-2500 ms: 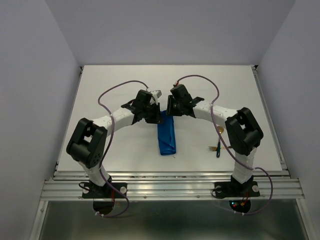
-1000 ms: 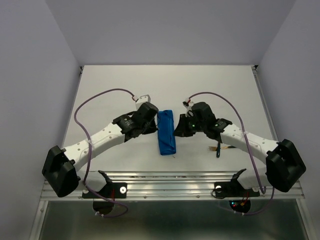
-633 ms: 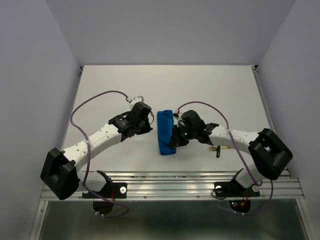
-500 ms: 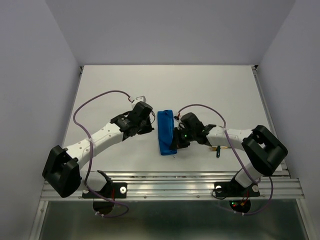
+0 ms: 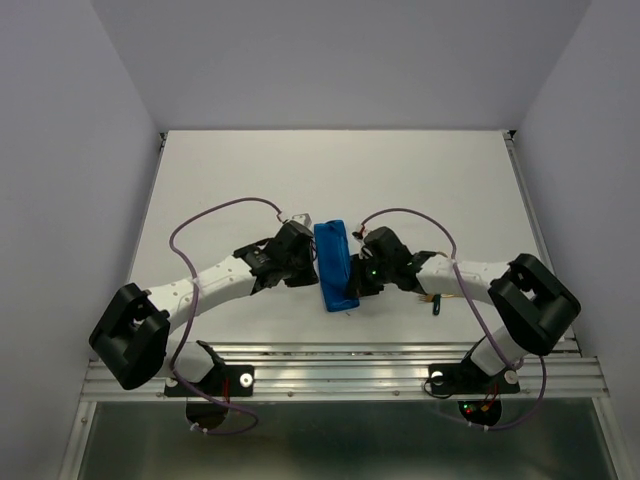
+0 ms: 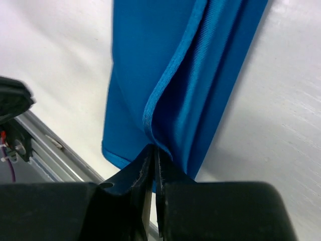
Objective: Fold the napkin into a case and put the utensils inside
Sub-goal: Smooth out the smaller rectangle-folded napkin at the center of the board.
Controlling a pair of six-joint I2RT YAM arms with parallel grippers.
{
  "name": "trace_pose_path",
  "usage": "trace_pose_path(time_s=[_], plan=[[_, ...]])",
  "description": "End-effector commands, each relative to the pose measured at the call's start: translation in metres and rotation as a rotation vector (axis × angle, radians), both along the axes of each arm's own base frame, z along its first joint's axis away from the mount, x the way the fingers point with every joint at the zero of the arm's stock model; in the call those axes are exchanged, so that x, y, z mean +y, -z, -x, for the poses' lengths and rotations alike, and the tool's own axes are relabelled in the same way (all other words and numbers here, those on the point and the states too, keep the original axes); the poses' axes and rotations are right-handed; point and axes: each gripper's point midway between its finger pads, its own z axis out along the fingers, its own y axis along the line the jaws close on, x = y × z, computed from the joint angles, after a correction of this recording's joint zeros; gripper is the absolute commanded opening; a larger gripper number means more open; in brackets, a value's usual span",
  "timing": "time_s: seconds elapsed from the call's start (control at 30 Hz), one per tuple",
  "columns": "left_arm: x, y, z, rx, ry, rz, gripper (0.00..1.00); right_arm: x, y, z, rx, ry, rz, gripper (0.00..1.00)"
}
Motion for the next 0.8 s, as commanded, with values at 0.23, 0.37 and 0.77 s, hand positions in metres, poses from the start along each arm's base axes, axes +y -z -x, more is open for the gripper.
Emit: trace_pose_path(time_s=[0.23, 0.37, 0.77], plan=[[0.003, -0.023, -0.028, -0.101, -0.085, -0.022, 0.00, -0.006, -0.055, -0.027, -0.197, 0.083, -0.033, 0.11], [0.004, -0.026, -0.028, -0.114, -0.087, -0.018, 0.00, 0.005, -0.050, -0.030, -0.175, 0.079, -0.068, 0.11], [0.004, -0.044, -0.050, -0.151, -0.157, -0.197, 0.00, -0.009, -0.022, -0.050, -0.142, 0.225, 0.072, 0.11]])
